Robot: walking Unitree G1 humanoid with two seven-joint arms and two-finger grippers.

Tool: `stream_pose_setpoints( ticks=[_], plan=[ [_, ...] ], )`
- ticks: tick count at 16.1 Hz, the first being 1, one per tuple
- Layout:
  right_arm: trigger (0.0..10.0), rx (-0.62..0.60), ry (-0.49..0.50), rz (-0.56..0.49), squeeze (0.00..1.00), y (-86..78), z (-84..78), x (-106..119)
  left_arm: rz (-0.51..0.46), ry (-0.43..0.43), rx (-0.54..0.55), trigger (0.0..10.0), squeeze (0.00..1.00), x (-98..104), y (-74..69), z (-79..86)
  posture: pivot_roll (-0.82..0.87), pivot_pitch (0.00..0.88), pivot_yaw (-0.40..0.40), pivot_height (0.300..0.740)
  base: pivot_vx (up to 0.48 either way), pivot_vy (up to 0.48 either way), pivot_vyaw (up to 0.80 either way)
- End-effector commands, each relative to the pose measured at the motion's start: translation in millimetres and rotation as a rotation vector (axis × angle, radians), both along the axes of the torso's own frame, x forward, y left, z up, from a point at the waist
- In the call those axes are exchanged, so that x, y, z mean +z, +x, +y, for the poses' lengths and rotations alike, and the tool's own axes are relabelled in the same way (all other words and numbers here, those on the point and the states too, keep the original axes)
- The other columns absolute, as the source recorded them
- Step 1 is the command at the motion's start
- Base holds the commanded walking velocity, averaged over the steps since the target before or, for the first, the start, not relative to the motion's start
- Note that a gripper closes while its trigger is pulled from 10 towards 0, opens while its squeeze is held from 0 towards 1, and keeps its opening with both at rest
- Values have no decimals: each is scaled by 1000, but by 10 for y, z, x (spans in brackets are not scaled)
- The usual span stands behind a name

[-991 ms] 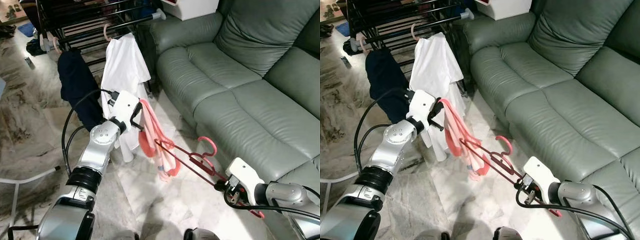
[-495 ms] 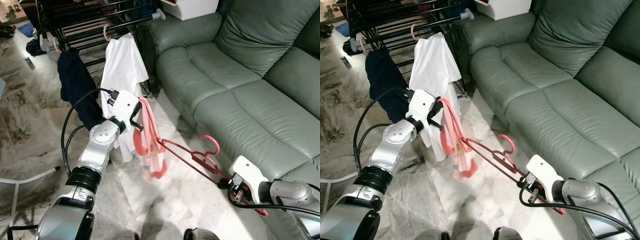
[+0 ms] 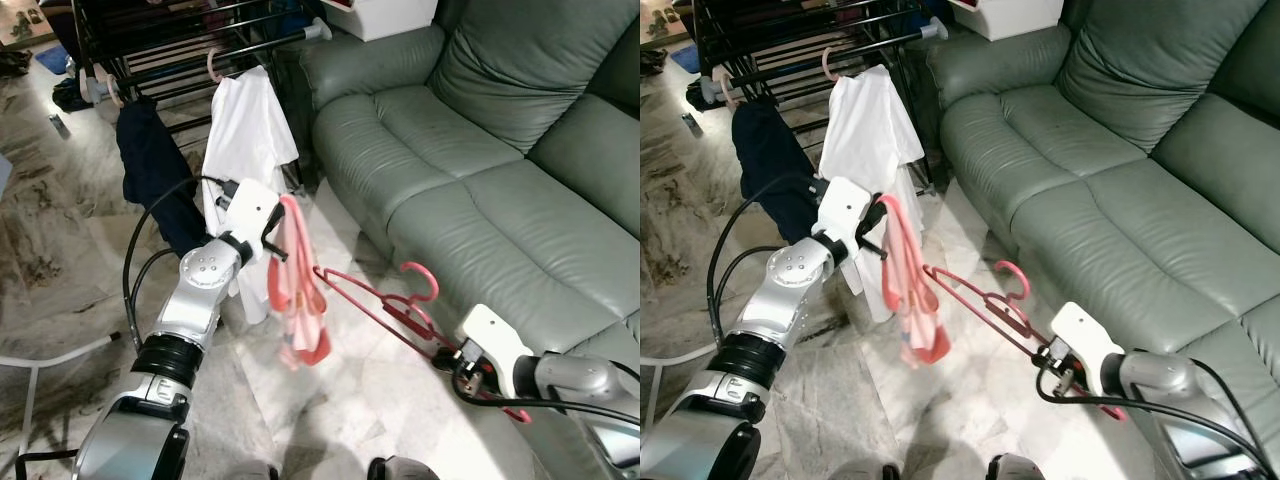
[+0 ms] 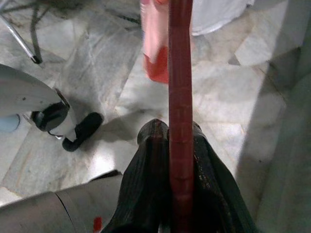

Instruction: Hang hanger

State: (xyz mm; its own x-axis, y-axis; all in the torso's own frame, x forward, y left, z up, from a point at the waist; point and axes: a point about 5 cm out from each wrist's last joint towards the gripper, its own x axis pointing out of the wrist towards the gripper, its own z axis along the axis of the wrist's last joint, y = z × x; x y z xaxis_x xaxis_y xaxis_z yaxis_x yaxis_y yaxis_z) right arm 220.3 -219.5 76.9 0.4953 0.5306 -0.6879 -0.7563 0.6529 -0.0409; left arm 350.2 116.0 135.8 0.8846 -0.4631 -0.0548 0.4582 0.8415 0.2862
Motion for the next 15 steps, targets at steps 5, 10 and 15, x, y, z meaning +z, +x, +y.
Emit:
stream_pose_setpoints(
  ticks=[5, 10, 15],
  plan=[
    [10000, 7, -6, -7, 0, -23, -54, 66, 11, 24, 50, 10000, 0, -25, 20, 80, -89, 67, 72, 740, 0, 0, 0],
    [10000, 17, 4, 9, 0, -51, -33, 53, 2, 19, 48, 10000, 0, 6, 29, 54, -89, 67, 72, 740, 0, 0, 0],
    [10000, 41, -8, 41, 0, -89, -37, 27, -4, 26, 67, 10000, 0, 25, 47, 104, -83, 67, 72, 740, 0, 0, 0]
  ],
)
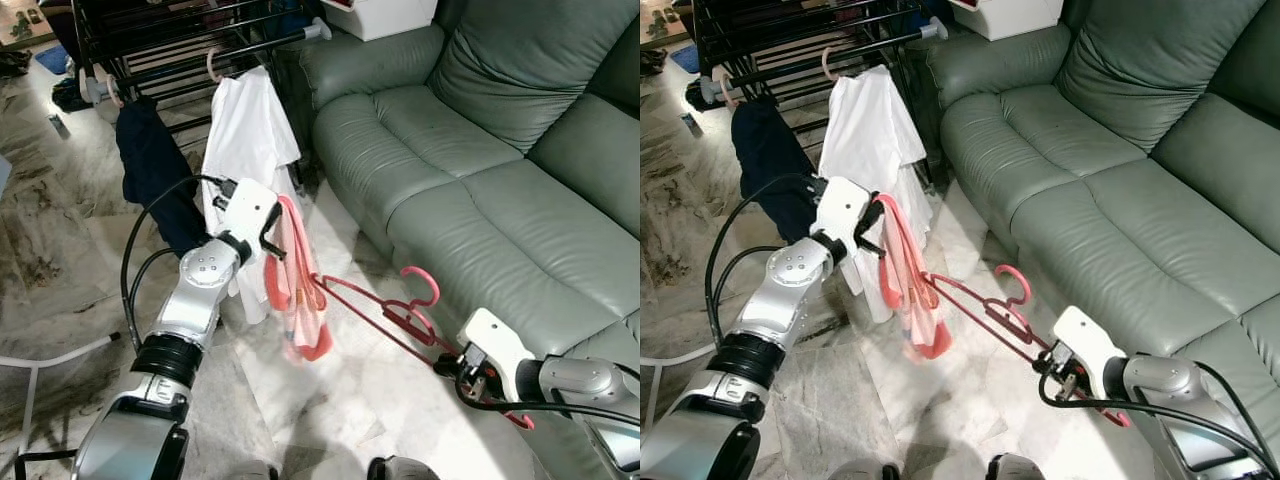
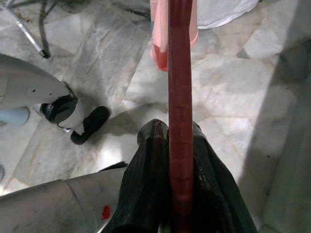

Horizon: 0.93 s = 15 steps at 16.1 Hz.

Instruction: Hang hanger

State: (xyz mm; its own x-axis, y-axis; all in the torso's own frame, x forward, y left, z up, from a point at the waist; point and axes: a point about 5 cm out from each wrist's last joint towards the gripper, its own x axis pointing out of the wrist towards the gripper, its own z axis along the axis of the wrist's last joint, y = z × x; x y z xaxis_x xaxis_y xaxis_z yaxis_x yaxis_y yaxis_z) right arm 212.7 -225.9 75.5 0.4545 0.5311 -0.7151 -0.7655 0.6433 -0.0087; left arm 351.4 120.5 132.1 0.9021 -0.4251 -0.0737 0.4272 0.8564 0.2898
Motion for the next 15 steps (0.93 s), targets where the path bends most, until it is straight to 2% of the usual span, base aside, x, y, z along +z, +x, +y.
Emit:
stream_pose_setpoints(
  ticks=[1, 3, 10, 15],
  plan=[
    [10000, 30, -6, -11, 0, -12, 21, 40, -20, 16, 27, 10000, 0, 63, 38, 64, -83, 67, 72, 740, 0, 0, 0],
    [10000, -21, -30, -27, 0, 32, -47, 32, -20, 13, 34, 10000, 0, 70, 47, 78, -83, 67, 72, 740, 0, 0, 0],
    [10000, -11, -17, -20, 0, 44, 1, -7, -25, -10, 2, 10000, 0, 127, 33, 22, -78, 68, 70, 740, 0, 0, 0],
    [10000, -25, -31, -29, 0, 72, -27, -29, -35, -30, -22, 10000, 0, 199, 16, -27, -76, 67, 68, 740, 0, 0, 0]
  ],
)
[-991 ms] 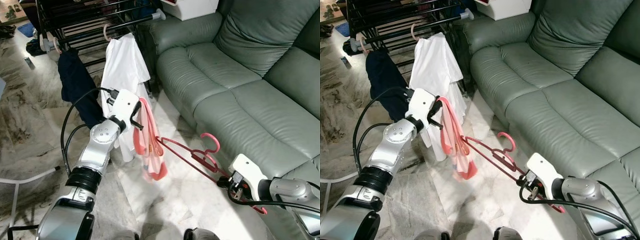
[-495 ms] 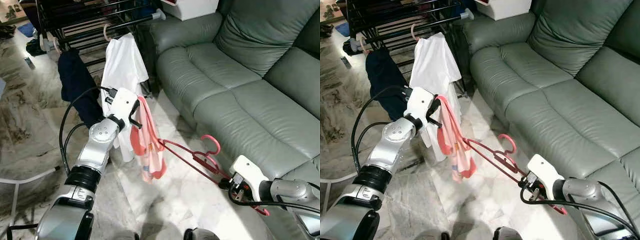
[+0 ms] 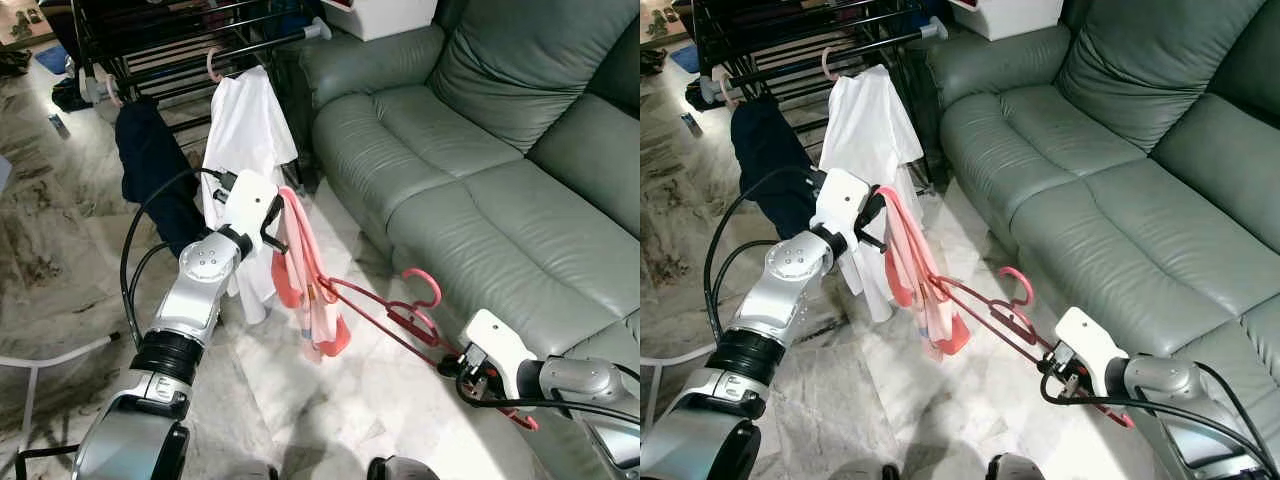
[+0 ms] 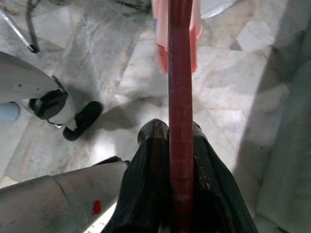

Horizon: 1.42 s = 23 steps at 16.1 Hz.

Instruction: Hang hanger

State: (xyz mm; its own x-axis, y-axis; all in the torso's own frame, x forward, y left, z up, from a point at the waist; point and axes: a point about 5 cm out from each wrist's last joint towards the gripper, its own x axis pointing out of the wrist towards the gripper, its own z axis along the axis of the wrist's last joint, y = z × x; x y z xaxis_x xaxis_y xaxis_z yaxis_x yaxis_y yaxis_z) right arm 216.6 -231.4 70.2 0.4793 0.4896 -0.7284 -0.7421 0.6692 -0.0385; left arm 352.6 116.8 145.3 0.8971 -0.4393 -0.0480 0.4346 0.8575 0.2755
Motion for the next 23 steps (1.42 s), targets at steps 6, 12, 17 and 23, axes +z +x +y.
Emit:
stream_pose_setpoints(
  ticks=[6, 12, 17, 23],
  plan=[
    [10000, -9, 8, -31, 0, 93, 53, -22, -31, -49, -67, 10000, 0, 184, -86, -145, -69, 65, 65, 740, 0, 0, 0],
    [10000, -55, 72, -35, 0, 191, 156, -96, -29, -108, -274, 10000, 0, 274, -370, -614, -69, 71, 65, 740, 0, 0, 0],
    [10000, -335, 92, -134, 0, 439, 16, -122, -91, -114, -364, 10000, 0, 489, -478, -678, -62, 72, 61, 740, 0, 0, 0],
    [10000, -1010, 542, -450, 0, 1042, -353, 490, 35, -45, -717, 10000, 0, 278, -886, -809, -57, 59, 57, 740, 0, 0, 0]
  ],
)
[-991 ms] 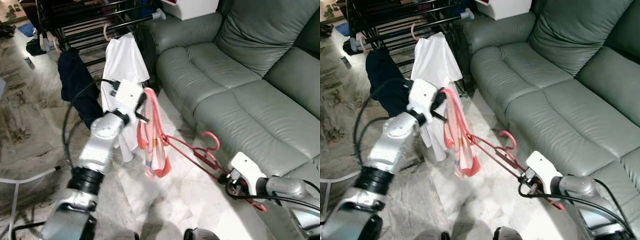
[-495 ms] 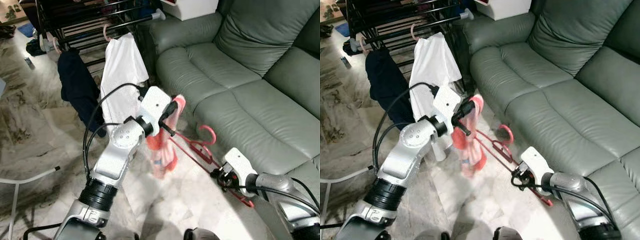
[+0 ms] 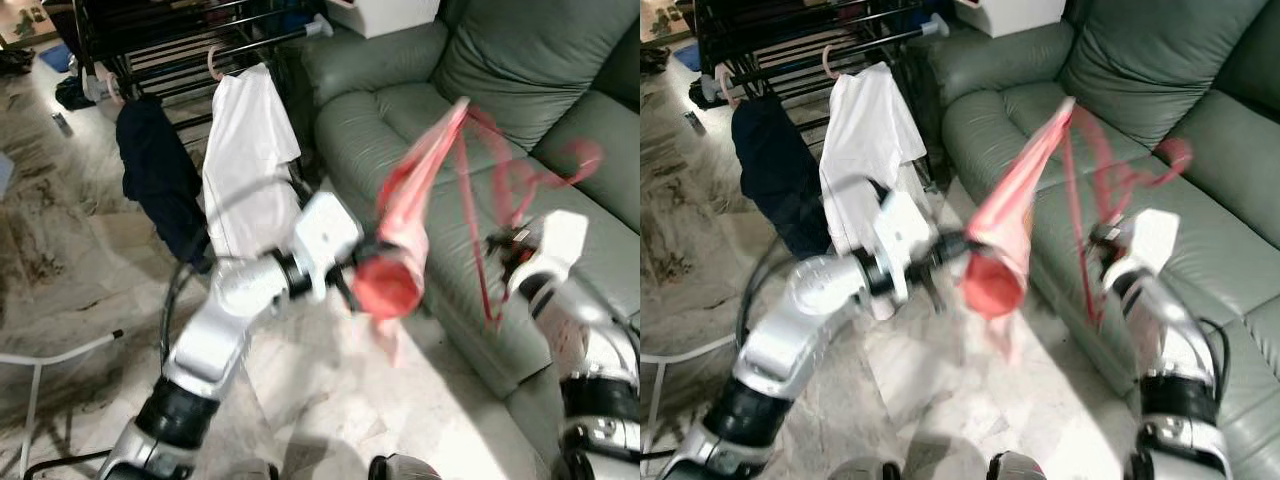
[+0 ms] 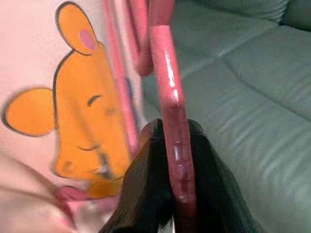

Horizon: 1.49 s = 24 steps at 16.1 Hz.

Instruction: Hang hanger

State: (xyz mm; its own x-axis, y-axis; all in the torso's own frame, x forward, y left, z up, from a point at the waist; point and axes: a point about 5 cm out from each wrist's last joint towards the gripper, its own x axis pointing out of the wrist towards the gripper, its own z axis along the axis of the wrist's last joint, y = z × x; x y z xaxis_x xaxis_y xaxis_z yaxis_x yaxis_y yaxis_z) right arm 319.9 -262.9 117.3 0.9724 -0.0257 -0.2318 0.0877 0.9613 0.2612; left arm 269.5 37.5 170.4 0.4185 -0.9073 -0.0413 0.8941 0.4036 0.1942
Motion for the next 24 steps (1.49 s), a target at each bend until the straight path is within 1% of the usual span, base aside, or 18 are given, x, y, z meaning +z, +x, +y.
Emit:
stream_pose_setpoints(
  ticks=[1, 2, 4, 5, 7, 8, 9, 11, 13, 14, 16, 17, 18, 19, 20, 21, 22, 24],
  plan=[
    [10000, -61, 81, -41, 0, 47, -27, 70, -33, 39, -50, 10000, 0, -16, -75, -16, -57, 59, 57, 740, 0, 0, 0],
    [10000, -79, 175, -87, 0, 122, 28, 178, -53, 101, -79, 10000, 0, -104, -110, -9, -57, 59, 57, 740, 0, 0, 0],
    [10000, -82, 328, -142, 0, 213, 149, 335, -112, 155, -60, 10000, 0, -159, -78, 4, -63, 53, 52, 740, 0, 0, 0],
    [10000, -44, 379, -217, 0, 235, 244, 513, -157, 209, -50, 10000, 0, -201, -46, 28, -64, 53, 51, 740, 0, 0, 0],
    [10000, -42, 443, -276, 0, 249, 273, 670, -152, 216, -31, 10000, 0, -244, -23, 52, -73, 50, 50, 740, 0, 0, 0],
    [10000, 36, 472, -316, 0, 226, 342, 767, -244, 341, -1, 10000, 0, -377, 27, 105, -73, 49, 50, 740, 0, 0, 0],
    [10000, 161, 373, -296, 0, 161, 448, 751, -297, 412, 89, 10000, 0, -443, 142, 191, -79, 46, 47, 740, 0, 0, 0],
    [10000, 285, 155, -229, 0, 7, 481, 606, -319, 437, 238, 10000, 0, -413, 357, 369, -78, 46, 44, 740, 0, 0, 0],
    [10000, 303, -60, -92, 0, -177, 284, 367, -379, 489, 406, 10000, 0, -297, 606, 653, -81, 46, 43, 740, 0, 0, 0],
    [10000, 274, -198, 22, 0, -289, 108, 198, -429, 494, 516, 10000, 0, -176, 745, 813, -88, 44, 47, 740, 0, 0, 0],
    [10000, 280, -309, 128, 0, -431, -23, 46, -492, 485, 613, 10000, 0, -35, 867, 936, -90, 44, 52, 740, 0, 0, 0],
    [10000, 339, -372, 223, 0, -564, -48, -93, -549, 479, 652, 10000, 0, 69, 926, 979, -91, 44, 52, 740, 0, 0, 0],
    [10000, 355, -382, 247, 0, -592, -44, -126, -557, 479, 655, 10000, 0, 84, 935, 987, -92, 44, 58, 740, 0, 0, 0],
    [10000, 489, -414, 330, 0, -740, 43, -272, -569, 480, 617, 10000, 0, 96, 968, 973, -90, 44, 63, 740, 0, 0, 0],
    [10000, 523, -417, 345, 0, -773, 69, -300, -568, 476, 608, 10000, 0, 98, 972, 967, -90, 44, 63, 740, 0, 0, 0],
    [10000, 621, -441, 371, 0, -839, 147, -352, -531, 443, 578, 10000, 0, 92, 970, 934, -83, 43, 69, 740, 0, 0, 0],
    [10000, 700, -453, 368, 0, -869, 217, -366, -535, 441, 551, 10000, 0, 85, 955, 904, -80, 43, 69, 740, 0, 0, 0],
    [10000, 781, -430, 349, 0, -874, 316, -344, -530, 447, 505, 10000, 0, 49, 926, 868, -74, 44, 69, 740, 0, 0, 0]
  ],
)
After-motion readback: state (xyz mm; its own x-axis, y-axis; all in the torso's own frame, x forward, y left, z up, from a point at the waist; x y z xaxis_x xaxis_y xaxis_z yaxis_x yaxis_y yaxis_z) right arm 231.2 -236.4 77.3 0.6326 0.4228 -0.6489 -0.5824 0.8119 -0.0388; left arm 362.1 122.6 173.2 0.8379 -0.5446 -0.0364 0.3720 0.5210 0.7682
